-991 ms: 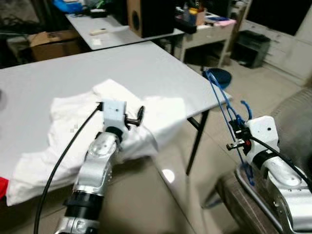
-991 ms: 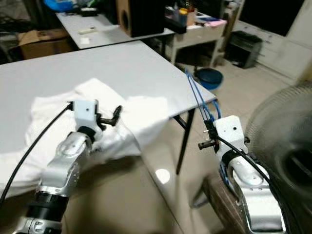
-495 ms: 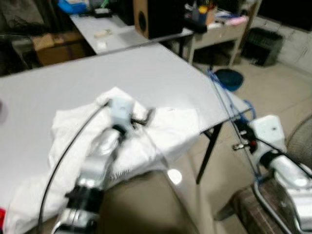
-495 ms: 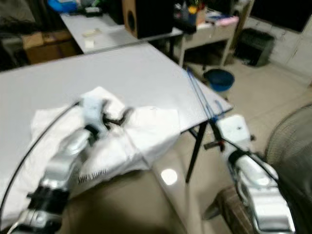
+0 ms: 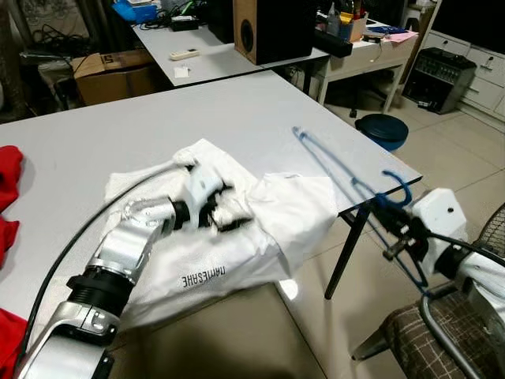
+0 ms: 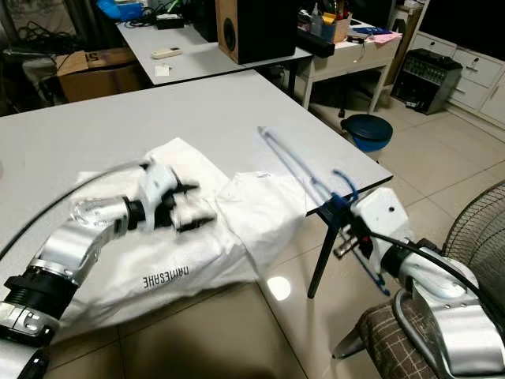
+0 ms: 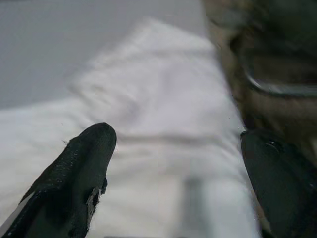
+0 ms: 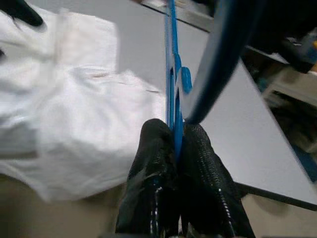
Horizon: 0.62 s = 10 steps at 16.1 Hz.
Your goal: Hang hanger
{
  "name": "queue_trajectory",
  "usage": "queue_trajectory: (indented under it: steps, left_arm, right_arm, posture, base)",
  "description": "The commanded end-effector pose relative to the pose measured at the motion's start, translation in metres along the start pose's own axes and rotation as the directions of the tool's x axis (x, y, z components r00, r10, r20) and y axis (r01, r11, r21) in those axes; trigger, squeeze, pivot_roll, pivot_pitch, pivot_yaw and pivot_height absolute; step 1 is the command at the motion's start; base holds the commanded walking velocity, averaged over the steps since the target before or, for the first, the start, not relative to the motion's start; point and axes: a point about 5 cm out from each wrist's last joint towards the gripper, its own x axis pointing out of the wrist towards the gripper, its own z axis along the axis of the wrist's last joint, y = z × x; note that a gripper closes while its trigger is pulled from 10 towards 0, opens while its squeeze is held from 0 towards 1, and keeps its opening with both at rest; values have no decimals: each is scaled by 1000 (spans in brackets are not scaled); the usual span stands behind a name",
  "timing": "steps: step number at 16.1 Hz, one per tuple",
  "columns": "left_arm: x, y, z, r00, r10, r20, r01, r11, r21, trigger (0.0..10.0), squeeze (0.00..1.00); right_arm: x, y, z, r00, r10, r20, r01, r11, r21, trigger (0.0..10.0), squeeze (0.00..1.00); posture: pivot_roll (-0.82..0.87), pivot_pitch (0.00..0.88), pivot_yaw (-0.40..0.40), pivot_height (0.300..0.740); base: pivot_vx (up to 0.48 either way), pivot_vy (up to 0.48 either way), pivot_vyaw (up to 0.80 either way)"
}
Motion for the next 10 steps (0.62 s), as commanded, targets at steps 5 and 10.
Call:
queue_trajectory:
  steps: [5,10]
  left_arm:
    - [14,20,-24,962,161,-221,-139,984,114,10000,231]
    - [14,44,-35,809,470,-353,-358,870,340,10000,235]
  right_arm:
    - [-7,14,4,991,133,-29,-134,991,-26,10000,0]
    - [-11,9,3,995,85,-47,-87,996,-29,10000,0]
  posture:
    - [-111,0,14,740]
    - [-118,0,27,740]
  base:
    - [0,0,0]
    - [0,0,0]
